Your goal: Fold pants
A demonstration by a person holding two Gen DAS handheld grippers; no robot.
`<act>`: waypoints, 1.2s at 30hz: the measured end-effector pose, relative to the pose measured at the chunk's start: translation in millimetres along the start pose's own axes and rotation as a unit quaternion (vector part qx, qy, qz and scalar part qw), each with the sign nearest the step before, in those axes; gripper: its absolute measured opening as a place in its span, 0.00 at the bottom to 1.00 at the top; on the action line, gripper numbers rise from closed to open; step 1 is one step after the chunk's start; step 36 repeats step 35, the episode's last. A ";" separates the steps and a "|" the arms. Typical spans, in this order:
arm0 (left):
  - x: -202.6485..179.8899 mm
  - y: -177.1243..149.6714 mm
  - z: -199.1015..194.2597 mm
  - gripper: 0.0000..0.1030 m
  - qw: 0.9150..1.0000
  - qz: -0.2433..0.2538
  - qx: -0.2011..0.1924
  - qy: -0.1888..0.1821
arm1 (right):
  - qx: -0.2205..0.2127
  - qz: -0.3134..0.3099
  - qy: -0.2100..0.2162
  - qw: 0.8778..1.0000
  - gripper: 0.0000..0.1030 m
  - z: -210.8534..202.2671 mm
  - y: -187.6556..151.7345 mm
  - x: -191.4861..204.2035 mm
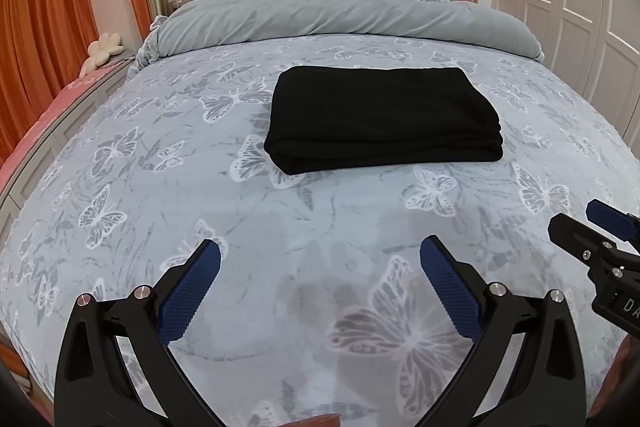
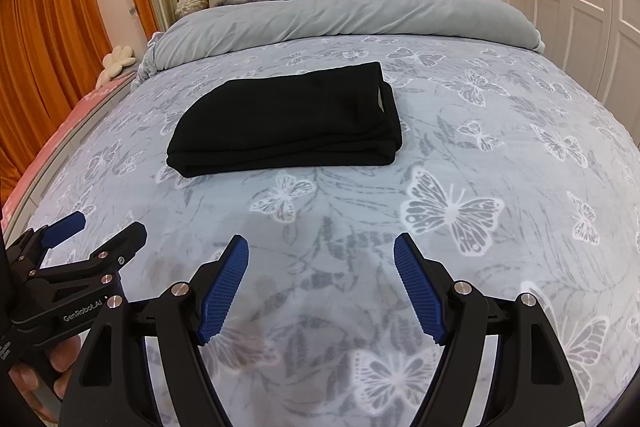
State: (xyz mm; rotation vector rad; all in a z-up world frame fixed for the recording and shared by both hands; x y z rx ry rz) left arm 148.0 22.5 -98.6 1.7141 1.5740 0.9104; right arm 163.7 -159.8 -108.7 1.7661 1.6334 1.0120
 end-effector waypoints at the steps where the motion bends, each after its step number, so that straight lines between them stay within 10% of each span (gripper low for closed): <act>1: 0.1 0.1 0.4 0.95 1.000 0.000 0.000 0.000 | 0.000 0.001 0.000 1.000 0.71 -0.1 -0.1 0.1; 36: -1.3 1.7 -1.7 0.95 1.000 0.010 -0.011 0.001 | 0.003 -0.006 0.004 1.000 0.71 3.1 -2.5 -0.8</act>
Point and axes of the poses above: each gripper's, at about its wrist camera, not at the fingertips, and z roughly the way its jaws point, x to its left, y to its top, the point moved 7 cm from there along z, roughly the way its jaws point, and after that the axes turned 10 degrees about -x, right-handed, at the moved point
